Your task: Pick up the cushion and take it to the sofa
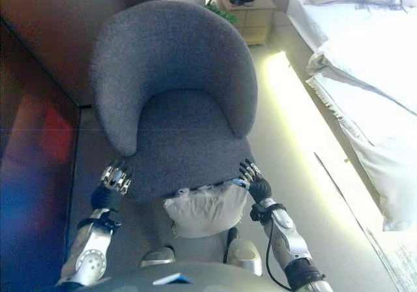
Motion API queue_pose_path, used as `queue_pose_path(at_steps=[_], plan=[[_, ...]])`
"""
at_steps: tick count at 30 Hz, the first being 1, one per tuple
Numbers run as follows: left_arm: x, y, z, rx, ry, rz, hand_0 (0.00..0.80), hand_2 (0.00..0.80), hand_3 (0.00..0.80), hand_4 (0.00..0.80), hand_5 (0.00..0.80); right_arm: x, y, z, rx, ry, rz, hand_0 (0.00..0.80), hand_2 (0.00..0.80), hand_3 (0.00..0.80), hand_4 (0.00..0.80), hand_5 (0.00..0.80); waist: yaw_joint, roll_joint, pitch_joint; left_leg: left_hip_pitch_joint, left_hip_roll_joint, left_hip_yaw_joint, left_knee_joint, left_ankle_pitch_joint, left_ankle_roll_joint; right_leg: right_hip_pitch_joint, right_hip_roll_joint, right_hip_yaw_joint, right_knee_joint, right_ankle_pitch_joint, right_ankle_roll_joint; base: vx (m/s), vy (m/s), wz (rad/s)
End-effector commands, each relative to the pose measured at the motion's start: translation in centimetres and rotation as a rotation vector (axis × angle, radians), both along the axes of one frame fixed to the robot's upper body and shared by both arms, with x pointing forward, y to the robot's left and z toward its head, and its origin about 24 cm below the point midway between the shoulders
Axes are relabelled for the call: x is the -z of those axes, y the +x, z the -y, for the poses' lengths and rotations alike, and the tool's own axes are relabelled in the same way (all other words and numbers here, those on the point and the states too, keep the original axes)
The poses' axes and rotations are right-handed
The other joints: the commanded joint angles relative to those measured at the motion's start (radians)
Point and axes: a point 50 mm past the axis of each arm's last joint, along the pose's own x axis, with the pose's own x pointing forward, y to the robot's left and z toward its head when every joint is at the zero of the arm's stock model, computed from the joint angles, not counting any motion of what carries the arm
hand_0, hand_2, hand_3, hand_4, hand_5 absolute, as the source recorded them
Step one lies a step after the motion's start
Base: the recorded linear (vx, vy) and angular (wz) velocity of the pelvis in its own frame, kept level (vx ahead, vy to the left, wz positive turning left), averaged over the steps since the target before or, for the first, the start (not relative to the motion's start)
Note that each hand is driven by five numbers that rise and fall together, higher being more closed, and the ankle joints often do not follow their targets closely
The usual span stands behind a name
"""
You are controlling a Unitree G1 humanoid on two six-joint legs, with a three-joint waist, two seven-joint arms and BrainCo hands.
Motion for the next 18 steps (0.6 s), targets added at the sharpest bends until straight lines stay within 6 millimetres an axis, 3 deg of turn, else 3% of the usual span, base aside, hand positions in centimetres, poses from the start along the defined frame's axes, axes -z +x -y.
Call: queue_pose_path(at_steps=[1,4,5,7,13,14,18], plan=[[0.1,0.9,0.0,0.077,0.108,0.01,0.0,0.0,0.0,0.0,0.0,-2.6,3.4,0.9,0.013,-0.157,0.149,0.0,0.0,0.0,0.0,0.0,-0.005,0.035,0.036,-0.147,0.018,0.025,0.095,0.089,0.015,-0.136,-0.124,0.018,0.171,-0.003,0.036,-0.137,0.233,0.19],[0.2,2.1,0.4,0.081,0.126,0.013,0.0,0.0,0.0,0.0,0.0,-3.1,4.4,2.1,0.044,-0.232,0.171,0.0,0.0,0.0,0.0,0.0,-0.015,0.046,0.08,-0.218,0.004,0.054,0.166,0.025,0.037,-0.242,-0.181,0.031,0.292,-0.009,0.036,-0.152,0.138,0.08],[0.0,2.8,0.2,0.073,0.148,0.029,0.0,0.0,0.0,0.0,0.0,-3.5,4.9,2.7,0.063,-0.253,0.192,0.0,0.0,0.0,0.0,0.0,-0.017,0.046,0.114,-0.285,-0.001,0.054,0.249,-0.004,0.04,-0.286,-0.202,0.043,0.335,-0.013,0.033,-0.193,0.061,0.22],[-0.6,4.6,0.0,0.049,0.168,0.064,0.0,0.0,0.0,0.0,0.0,-4.2,6.2,3.3,0.099,-0.272,0.216,0.0,0.0,0.0,0.0,0.0,-0.018,0.047,0.162,-0.377,0.01,0.052,0.34,-0.034,0.039,-0.349,-0.216,0.054,0.386,-0.023,0.029,-0.25,0.008,0.26],[-3.6,9.0,1.0,0.011,0.219,0.195,0.0,0.0,0.0,0.0,0.0,-8.3,10.8,4.7,0.188,-0.304,0.32,0.0,0.0,0.0,0.0,0.0,-0.02,0.065,0.272,-0.628,0.03,0.034,0.526,-0.079,0.021,-0.54,-0.196,0.09,0.511,-0.062,0.02,-0.267,-0.006,-0.1],[-4.1,9.6,1.2,0.009,0.22,0.217,0.0,0.0,0.0,0.0,0.0,-9.1,11.5,5.1,0.219,-0.319,0.336,0.0,0.0,0.0,0.0,0.0,-0.019,0.072,0.29,-0.66,0.031,0.024,0.566,-0.111,0.015,-0.57,-0.188,0.101,0.548,-0.092,0.026,-0.138,0.014,-0.1],[-5.9,11.6,1.9,-0.015,0.206,0.283,0.0,0.0,0.0,0.0,0.0,-12.8,13.8,7.1,0.354,-0.343,0.429,0.0,0.0,0.0,0.0,0.0,-0.022,0.091,0.342,-0.813,0.032,0.013,0.676,-0.135,0.027,-0.714,-0.18,0.12,0.646,-0.114,0.017,-0.186,0.046,-0.16]])
